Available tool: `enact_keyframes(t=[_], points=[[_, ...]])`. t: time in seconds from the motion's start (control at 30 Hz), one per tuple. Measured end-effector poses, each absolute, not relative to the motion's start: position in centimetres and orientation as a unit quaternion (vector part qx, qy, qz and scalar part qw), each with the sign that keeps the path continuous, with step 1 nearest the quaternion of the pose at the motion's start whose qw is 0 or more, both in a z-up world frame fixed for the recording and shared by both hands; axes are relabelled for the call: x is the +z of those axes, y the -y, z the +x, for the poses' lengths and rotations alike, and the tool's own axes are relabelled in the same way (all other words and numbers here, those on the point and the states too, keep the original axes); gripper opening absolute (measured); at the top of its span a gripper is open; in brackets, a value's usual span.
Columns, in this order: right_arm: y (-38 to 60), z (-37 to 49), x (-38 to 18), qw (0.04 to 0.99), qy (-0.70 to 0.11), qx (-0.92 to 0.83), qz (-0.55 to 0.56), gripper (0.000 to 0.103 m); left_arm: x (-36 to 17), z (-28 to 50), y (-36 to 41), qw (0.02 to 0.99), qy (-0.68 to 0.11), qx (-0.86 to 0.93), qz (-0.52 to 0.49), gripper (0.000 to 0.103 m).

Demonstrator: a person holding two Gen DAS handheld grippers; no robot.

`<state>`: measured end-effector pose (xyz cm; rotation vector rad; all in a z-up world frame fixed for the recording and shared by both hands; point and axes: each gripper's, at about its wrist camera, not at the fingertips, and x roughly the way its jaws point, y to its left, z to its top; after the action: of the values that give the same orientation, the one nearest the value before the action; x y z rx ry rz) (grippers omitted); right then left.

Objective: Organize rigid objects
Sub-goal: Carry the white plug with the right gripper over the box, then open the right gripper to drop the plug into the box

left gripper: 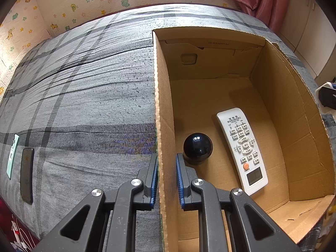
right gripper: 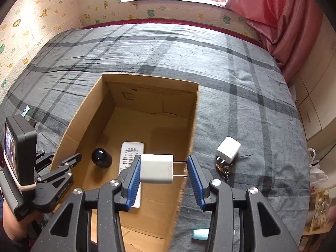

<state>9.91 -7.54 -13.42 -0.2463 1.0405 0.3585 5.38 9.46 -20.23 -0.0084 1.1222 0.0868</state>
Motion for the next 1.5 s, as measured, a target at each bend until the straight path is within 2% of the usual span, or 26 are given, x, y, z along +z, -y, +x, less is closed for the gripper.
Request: enact_keyframes(t=[1.07,1.5], points=[[-0.4,14.4,-23.1,0.778,-0.581,0.19,-0.144,0.047,-20.2,5.2,-9.7,0.847,-0.53,0.039,-0.007,0.017],[-0.7,14.5,-23.7,0.772,-0.588,0.191,-0.149,0.047,-20.1,5.2,-9.8,0.847,-0.53,0.038,-0.007,0.017]])
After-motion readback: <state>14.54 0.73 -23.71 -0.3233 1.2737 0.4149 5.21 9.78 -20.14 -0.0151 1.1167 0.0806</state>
